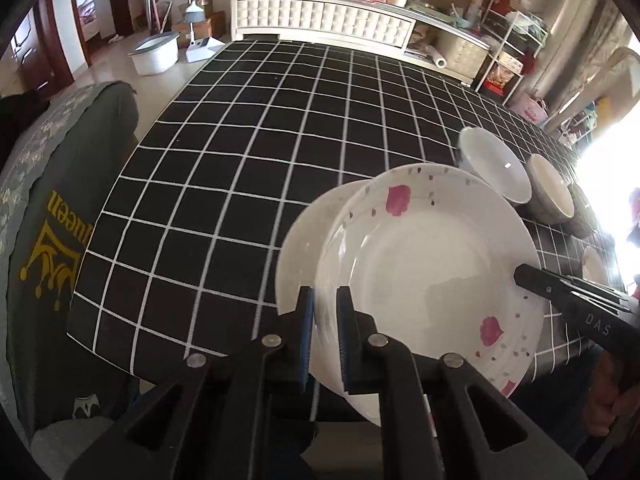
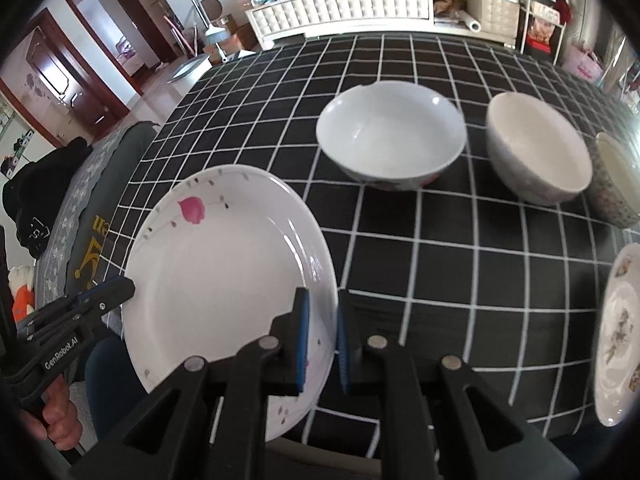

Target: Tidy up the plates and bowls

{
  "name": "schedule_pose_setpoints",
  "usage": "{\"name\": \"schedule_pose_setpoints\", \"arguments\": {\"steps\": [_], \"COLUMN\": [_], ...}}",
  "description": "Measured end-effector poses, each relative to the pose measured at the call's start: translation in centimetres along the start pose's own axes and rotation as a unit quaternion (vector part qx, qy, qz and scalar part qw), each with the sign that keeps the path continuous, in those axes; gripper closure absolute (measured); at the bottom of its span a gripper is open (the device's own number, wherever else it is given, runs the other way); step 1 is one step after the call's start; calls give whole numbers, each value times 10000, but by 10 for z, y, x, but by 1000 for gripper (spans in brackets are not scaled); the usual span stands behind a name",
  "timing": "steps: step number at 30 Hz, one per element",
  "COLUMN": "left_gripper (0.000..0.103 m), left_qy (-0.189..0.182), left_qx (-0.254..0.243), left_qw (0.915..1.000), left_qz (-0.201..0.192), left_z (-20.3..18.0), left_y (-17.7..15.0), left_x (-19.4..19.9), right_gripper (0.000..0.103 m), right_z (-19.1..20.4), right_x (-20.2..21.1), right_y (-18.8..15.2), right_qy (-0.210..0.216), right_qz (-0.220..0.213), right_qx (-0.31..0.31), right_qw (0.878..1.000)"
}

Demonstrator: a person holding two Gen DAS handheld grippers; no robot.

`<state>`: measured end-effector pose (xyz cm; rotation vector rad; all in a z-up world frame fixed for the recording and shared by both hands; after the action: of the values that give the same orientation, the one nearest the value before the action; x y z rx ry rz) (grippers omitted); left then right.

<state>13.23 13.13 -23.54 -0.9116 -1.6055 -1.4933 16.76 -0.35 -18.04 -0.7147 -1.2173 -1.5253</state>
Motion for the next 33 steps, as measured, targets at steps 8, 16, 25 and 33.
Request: {"name": "schedule_pose_setpoints", "arguments": {"steps": [8,16,25,33], "left_gripper": [93,93,93,91], "left_qy": [-89,-37,32,-4], "left_qx": [239,243,214,409], "left_qw": [9995,9996,9997,9992], "left_qz": [159,141,113,13], "left_z": [14,19,19,23], "left_y": [-5,0,-2,-4], "left_x": [-15,-21,-20,-14], "right_gripper": [87,87,87,87], "right_z": [12,11,13,13], "right_x": [-17,-24,-26,-14], "right_y": [1,-2,-1,4], "right_qy": [-50,-205,-321,-622], "right_qz": [147,147,82,-290], "right_qx": [124,257,434,630], "right_qw": [9998,9994,9985,9956]}}
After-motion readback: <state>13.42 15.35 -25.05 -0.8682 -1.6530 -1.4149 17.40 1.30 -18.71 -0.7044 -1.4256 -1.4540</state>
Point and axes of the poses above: each gripper's, at about its wrist camera, not at the fingertips, and x roughly against the way its jaws point, z to its left, y to its top, the point moved 9 cm from there along -x, roughly the way its jaws point, and after that the axes turned 13 degrees about -x, right-handed, at the moved point
